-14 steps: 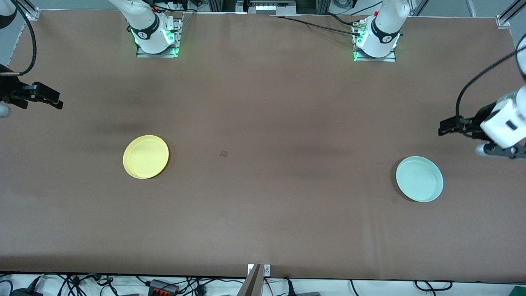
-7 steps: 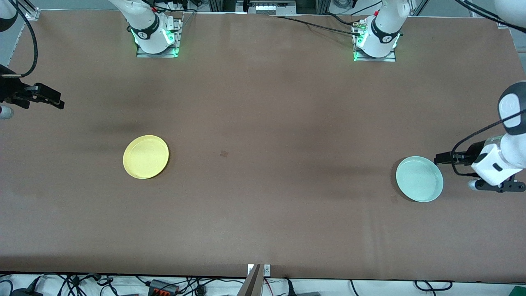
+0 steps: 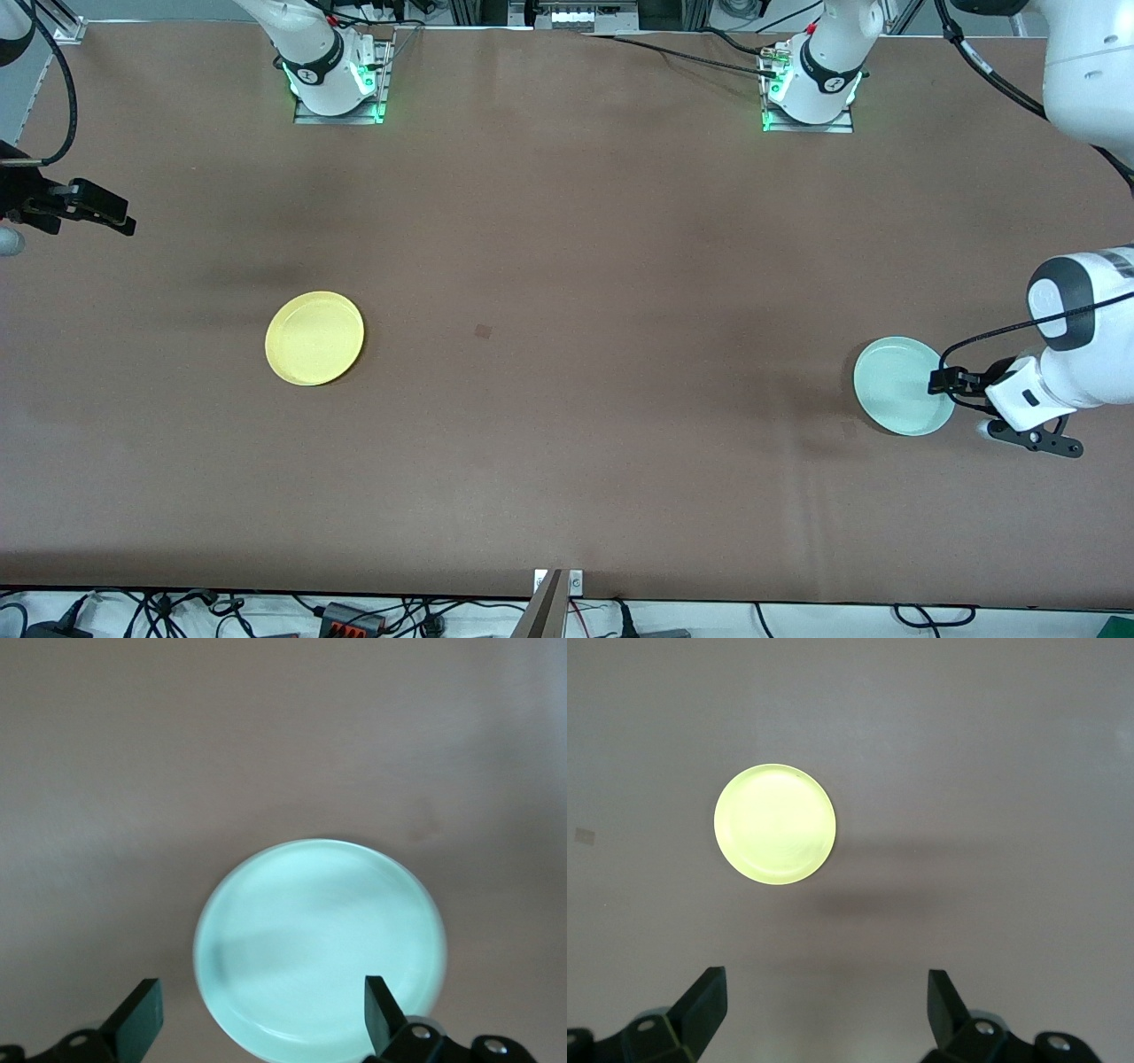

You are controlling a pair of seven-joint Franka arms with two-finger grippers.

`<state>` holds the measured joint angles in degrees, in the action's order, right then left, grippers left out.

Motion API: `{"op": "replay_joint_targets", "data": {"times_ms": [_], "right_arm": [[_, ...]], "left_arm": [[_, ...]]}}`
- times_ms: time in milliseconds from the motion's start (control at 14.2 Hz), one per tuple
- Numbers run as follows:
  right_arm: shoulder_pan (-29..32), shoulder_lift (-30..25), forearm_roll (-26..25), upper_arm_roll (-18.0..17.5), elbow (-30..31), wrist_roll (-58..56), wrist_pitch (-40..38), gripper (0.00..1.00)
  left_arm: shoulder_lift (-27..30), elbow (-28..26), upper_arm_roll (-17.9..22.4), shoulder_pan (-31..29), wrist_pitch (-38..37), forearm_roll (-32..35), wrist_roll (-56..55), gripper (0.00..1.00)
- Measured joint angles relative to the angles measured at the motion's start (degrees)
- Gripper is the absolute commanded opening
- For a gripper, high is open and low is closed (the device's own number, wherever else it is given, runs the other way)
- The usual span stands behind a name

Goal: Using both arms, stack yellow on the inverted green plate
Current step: 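Reach the left gripper to the green plate rim and grasp it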

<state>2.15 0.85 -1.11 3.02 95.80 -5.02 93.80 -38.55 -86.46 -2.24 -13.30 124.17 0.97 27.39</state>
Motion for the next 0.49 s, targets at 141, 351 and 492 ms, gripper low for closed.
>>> {"op": "replay_joint_targets", "data": {"times_ms": [141, 351, 492], "right_arm": [[0.00, -0.08, 0.00, 0.00, -0.01, 0.00, 0.00, 1.00], [-0.01, -0.07, 0.01, -0.03, -0.01, 0.00, 0.03, 1.00], [-0.03, -0.07, 0.04, -0.11, -0.01, 0.00, 0.13, 1.00]], "left_arm": [[-1.99, -2.21, -0.71, -2.70, 6.10, -0.13, 4.69, 0.99], [-4.24, -3.12, -4.99, -8.02, 7.93, -1.26, 6.58, 0.92], [-5.17, -3.16, -7.68, -11.03, 7.95, -1.37, 6.68, 0.77]]}}
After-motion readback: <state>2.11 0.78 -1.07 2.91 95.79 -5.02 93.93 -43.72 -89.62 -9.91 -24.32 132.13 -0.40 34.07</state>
